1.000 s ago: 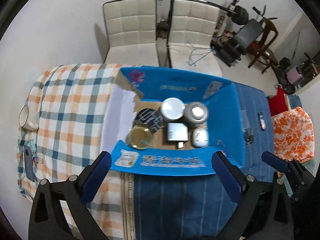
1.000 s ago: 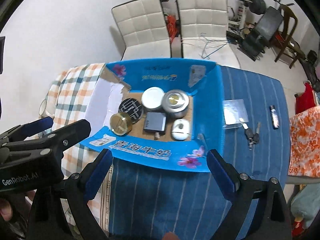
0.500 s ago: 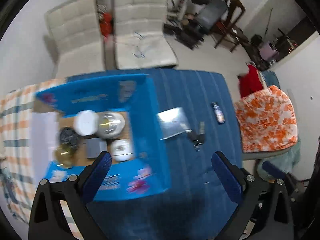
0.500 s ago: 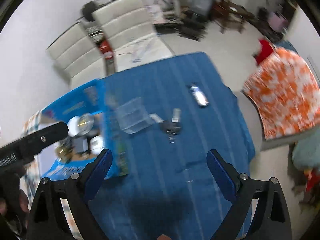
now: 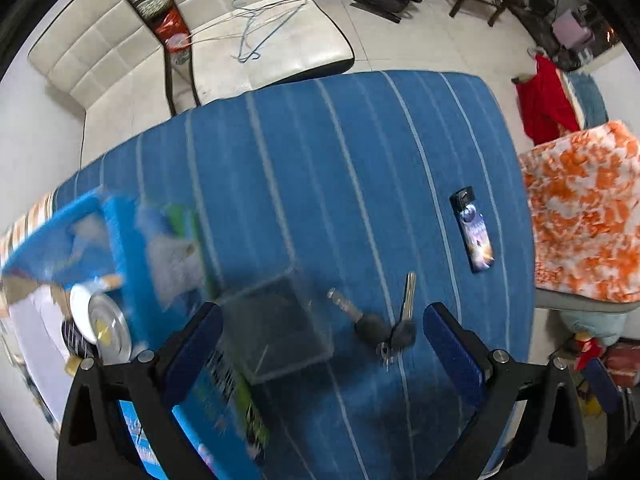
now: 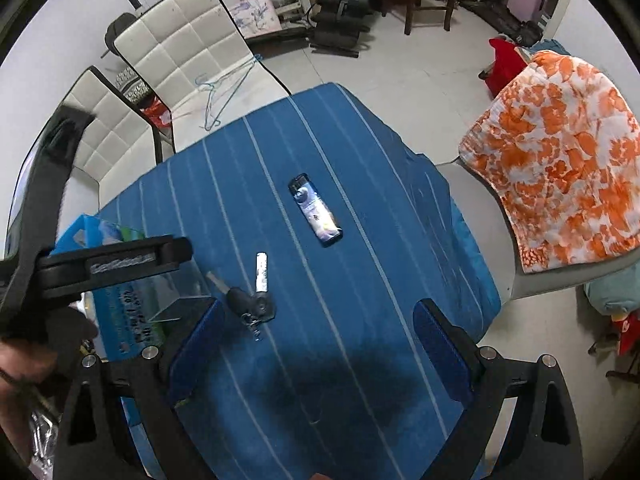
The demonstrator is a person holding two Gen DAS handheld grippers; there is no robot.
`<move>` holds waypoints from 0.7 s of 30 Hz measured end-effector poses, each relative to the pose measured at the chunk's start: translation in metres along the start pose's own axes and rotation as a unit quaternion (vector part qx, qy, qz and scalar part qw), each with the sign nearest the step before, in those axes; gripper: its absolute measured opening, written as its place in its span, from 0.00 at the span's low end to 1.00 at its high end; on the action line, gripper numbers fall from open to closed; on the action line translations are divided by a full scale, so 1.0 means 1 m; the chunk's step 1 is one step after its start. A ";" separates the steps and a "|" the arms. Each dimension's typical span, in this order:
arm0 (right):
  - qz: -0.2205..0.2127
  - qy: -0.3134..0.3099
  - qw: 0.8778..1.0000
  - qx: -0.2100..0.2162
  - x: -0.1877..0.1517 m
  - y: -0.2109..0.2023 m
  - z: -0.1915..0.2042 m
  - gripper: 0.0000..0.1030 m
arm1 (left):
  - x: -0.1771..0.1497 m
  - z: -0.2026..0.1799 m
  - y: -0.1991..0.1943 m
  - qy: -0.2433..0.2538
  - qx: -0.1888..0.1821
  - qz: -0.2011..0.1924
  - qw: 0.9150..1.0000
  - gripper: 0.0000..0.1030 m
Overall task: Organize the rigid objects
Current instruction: 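Grasp the clear plastic cube box with the left tool while the right tool moves toward the lighter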
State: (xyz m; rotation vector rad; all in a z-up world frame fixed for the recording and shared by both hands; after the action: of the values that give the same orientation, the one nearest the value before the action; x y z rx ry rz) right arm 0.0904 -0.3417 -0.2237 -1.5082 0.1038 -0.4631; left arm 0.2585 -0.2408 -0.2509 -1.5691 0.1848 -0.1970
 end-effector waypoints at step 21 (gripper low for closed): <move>0.042 -0.047 0.998 -0.008 0.013 0.061 -0.012 0.94 | -0.010 -0.005 0.085 -0.008 -0.039 0.128 0.991 1.00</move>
State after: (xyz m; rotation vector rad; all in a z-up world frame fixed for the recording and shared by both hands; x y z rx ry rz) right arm 0.1123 -0.3581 -0.2814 -1.5320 0.0972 -0.3245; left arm 0.2480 -0.2441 -0.3356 -1.6064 0.3818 0.0245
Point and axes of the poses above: each gripper's, at about its wrist camera, not at the fingertips, and y roughly the way its jaws point, z to its left, x to its top, the point moved 2 cm from there along y, roughly the way its jaws point, and after that the axes turned 10 degrees about -y, right-handed, at the moved point
